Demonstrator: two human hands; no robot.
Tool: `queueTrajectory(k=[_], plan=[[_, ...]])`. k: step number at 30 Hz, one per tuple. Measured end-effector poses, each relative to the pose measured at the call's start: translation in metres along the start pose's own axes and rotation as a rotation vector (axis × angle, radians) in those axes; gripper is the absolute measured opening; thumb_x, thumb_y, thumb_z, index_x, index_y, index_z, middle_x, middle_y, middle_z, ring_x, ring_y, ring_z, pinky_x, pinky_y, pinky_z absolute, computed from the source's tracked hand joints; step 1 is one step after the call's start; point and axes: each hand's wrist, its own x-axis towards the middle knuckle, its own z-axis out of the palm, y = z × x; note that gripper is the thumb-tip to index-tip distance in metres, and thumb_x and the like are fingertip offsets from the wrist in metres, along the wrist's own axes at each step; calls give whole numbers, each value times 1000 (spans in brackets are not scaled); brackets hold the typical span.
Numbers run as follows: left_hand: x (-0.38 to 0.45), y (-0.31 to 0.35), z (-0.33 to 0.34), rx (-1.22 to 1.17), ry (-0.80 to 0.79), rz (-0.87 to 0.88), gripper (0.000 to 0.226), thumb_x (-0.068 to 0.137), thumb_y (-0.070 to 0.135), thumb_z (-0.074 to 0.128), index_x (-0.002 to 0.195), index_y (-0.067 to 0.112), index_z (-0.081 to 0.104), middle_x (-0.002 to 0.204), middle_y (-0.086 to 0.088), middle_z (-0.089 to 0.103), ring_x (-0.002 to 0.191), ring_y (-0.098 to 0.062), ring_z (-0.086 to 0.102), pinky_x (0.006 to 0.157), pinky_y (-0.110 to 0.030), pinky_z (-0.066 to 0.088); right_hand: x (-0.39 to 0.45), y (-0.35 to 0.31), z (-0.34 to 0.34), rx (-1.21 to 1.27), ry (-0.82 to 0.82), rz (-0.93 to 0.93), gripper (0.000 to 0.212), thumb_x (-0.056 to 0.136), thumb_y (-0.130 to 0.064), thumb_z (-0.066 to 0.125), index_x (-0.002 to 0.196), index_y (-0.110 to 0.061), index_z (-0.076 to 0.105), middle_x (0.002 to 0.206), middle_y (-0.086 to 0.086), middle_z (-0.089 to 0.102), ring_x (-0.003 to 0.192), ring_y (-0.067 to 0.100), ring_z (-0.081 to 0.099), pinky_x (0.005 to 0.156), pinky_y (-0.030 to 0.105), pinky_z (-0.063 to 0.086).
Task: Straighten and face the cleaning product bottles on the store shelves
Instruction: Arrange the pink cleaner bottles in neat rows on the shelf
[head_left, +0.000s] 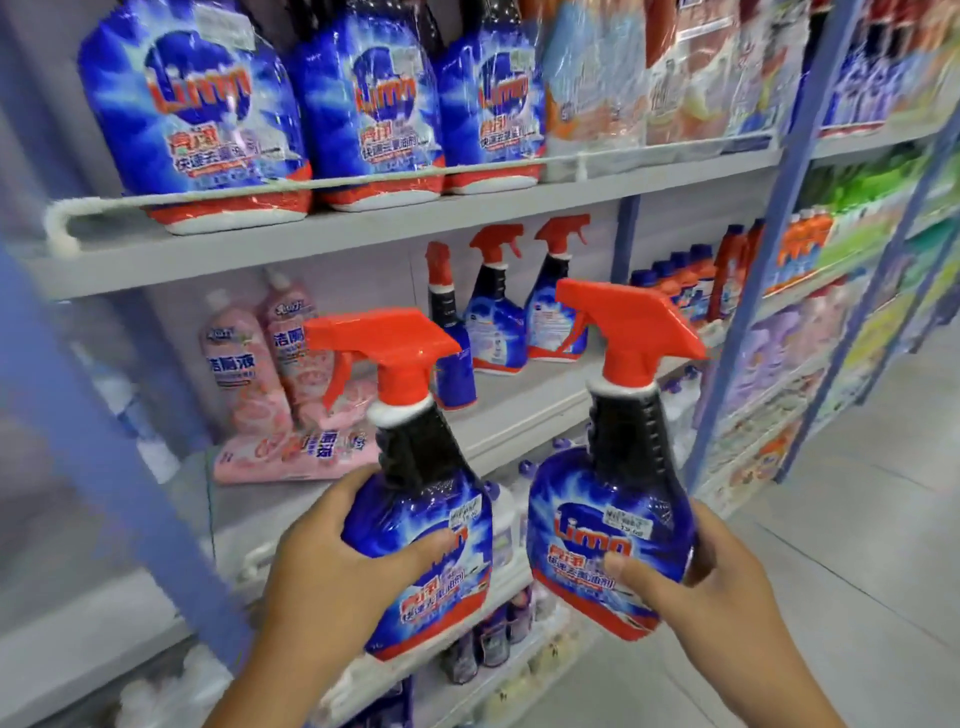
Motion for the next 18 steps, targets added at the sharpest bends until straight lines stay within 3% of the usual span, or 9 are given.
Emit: queueTrajectory(k=[2,4,6,8,10,13,15,16,18], plan=[[26,0,21,-5,34,48,69,46,40,99,92,70,57,87,47,63,85,11,64,82,-26,51,31,5,-3,-35,-4,-22,55,68,-3,90,112,-29,68,93,-9,79,82,10,76,63,21,60],[53,-4,44,27,69,121,74,49,39,98,91,78,51,90,40,65,88,9,64,78,-24,48,64,12,-7,-86,-28,-54,60,67,-3,90,115,-31,67,97,-9,79,88,12,76,71,24,62],[83,-5,67,30,135,148,76,49,45,97,101,76,51,93,35,65,87,-4,66,78,-33,52,102,13,-11,-143,-44,-76,63,66,-6,92,116,-35,68,99,-9,79,91,15,75,78,31,63],[118,-7,87,25,156,141,75,51,49,96,109,68,52,94,38,63,87,-12,67,76,-39,55,140,15,-15,-194,-71,-103,67,63,-15,95,117,-43,67,103,-6,78,95,24,73,87,47,61],[146,-6,102,24,139,153,73,52,50,95,105,73,50,96,45,61,90,4,64,78,-31,52,171,13,-14,-226,-87,-142,70,61,-21,94,117,-51,65,103,-6,78,97,31,71,89,53,59],[183,-10,119,57,119,148,64,52,47,95,102,62,58,84,50,57,86,20,56,72,-4,39,215,9,-13,-232,-104,-218,75,66,-5,91,111,-59,64,105,-12,77,97,17,72,89,34,59],[198,-14,128,91,109,112,56,54,38,97,92,55,60,78,52,55,83,28,52,68,2,37,241,5,-12,-242,-144,-246,77,65,-4,91,115,-56,64,111,-14,75,100,8,72,88,24,57],[204,-16,131,111,115,96,58,54,37,97,92,56,58,76,53,54,81,29,51,68,2,36,254,3,-12,-240,-172,-251,76,66,-4,91,116,-54,64,113,-14,75,102,7,71,88,23,56],[212,-26,136,133,143,66,67,52,41,98,109,51,65,74,45,56,79,13,58,74,-11,39,282,1,-12,-234,-250,-259,70,68,-1,89,116,-46,68,114,-13,74,104,6,70,87,18,54]])
